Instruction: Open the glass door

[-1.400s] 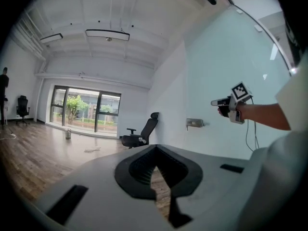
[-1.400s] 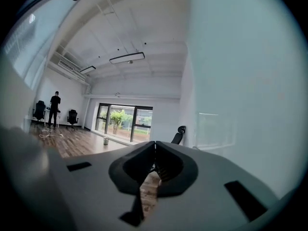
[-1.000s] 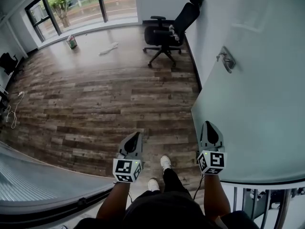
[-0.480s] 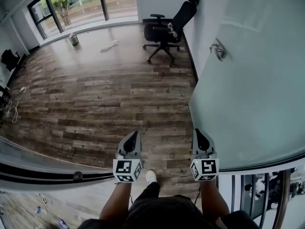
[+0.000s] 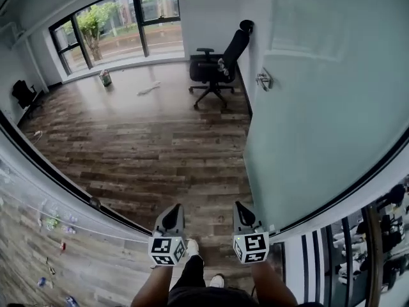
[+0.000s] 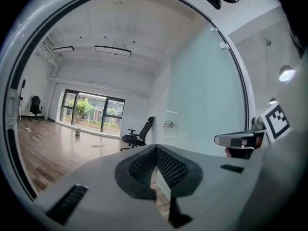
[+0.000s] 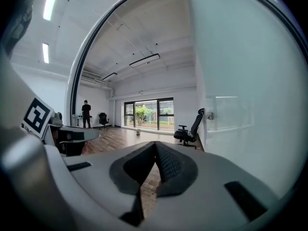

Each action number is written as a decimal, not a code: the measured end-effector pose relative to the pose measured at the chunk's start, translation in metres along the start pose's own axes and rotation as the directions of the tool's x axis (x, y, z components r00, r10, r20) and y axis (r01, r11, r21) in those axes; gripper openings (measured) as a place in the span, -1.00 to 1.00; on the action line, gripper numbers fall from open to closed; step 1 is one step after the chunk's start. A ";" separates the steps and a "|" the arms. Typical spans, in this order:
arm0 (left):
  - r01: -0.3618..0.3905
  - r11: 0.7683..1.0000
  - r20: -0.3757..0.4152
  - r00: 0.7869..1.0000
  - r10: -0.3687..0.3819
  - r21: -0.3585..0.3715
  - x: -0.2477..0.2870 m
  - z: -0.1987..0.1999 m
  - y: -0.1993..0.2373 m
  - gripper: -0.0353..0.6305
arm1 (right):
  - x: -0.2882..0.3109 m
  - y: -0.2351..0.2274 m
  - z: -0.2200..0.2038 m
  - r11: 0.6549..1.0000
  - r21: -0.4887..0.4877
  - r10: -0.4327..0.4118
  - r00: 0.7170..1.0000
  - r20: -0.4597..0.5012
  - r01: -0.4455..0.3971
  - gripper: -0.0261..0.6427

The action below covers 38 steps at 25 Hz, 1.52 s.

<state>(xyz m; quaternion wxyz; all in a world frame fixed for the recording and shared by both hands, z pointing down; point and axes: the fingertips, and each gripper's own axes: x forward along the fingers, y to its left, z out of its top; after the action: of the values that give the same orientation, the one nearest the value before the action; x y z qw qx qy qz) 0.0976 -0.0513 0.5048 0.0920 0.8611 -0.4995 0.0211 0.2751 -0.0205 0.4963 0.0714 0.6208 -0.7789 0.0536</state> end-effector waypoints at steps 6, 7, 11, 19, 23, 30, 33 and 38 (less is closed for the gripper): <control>0.004 1.000 -0.020 1.000 -0.003 0.026 -0.072 -0.008 -0.048 -0.88 | -0.068 0.021 -0.019 0.999 0.024 0.041 0.998 -0.039 -0.040 -0.88; 0.005 1.000 -0.026 1.000 -0.004 0.028 -0.082 -0.012 -0.053 -0.88 | -0.079 0.027 -0.025 0.999 0.024 0.047 0.998 -0.046 -0.046 -0.88; 0.003 0.999 -0.021 1.000 -0.002 0.044 -0.125 -0.017 -0.065 -0.88 | -0.118 0.052 -0.033 0.998 0.013 0.065 0.997 -0.040 -0.064 -0.88; 0.017 0.998 -0.005 1.000 -0.017 0.066 -0.205 -0.022 -0.057 -0.88 | -0.175 0.113 -0.031 0.999 -0.011 0.039 0.999 0.018 -0.039 -0.88; 0.038 0.997 0.001 0.999 -0.038 0.068 -0.249 -0.023 -0.053 -0.88 | -0.207 0.154 -0.029 0.999 -0.025 0.042 0.998 0.043 -0.040 -0.88; 0.051 0.996 -0.005 0.999 -0.051 0.071 -0.300 -0.017 -0.067 -0.88 | -0.244 0.179 -0.017 0.999 -0.037 0.022 0.998 0.063 -0.020 -0.88; 0.027 0.997 0.026 0.999 -0.029 0.070 -0.304 -0.009 -0.081 -0.88 | -0.259 0.162 -0.015 0.999 -0.041 0.008 0.998 0.069 -0.005 -0.88; 0.026 0.999 0.029 0.999 -0.027 0.033 -0.303 -0.015 -0.122 -0.88 | -0.293 0.130 -0.025 0.999 -0.051 -0.004 0.998 0.060 0.008 -0.88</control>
<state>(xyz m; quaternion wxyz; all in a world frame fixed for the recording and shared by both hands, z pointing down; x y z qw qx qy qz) 0.0522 0.2704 0.4637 0.0710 0.8693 -0.4889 0.0152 0.2143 0.2942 0.4691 0.0643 0.6224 -0.7799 0.0149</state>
